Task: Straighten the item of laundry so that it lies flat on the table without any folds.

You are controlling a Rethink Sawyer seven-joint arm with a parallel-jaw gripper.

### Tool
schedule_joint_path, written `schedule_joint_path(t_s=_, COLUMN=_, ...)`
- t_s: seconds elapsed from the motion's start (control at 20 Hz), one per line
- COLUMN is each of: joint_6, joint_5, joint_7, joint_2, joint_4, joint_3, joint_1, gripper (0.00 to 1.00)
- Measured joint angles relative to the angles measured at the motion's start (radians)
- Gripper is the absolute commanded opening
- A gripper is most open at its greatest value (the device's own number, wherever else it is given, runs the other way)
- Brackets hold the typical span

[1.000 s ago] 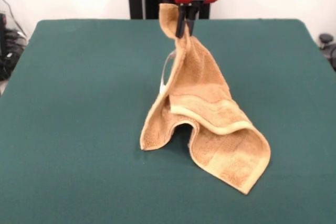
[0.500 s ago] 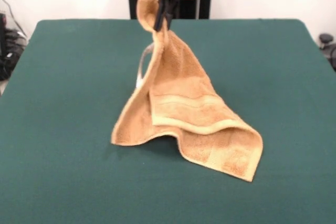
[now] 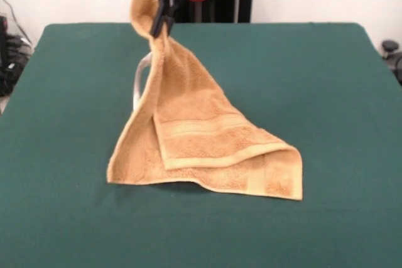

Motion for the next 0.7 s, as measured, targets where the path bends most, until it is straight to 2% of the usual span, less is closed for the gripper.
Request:
schedule_joint_path(t_s=0.35, joint_6=-0.047, joint_5=-0.038, joint_7=0.0, joint_2=0.059, joint_4=-0.042, joint_3=-0.026, joint_1=-0.007, gripper=0.0)
schedule_joint_path(t_s=0.7, joint_6=-0.09, joint_5=-0.038, joint_7=0.0, joint_2=0.113, joint_4=-0.061, joint_3=-0.032, joint_1=-0.026, gripper=0.0)
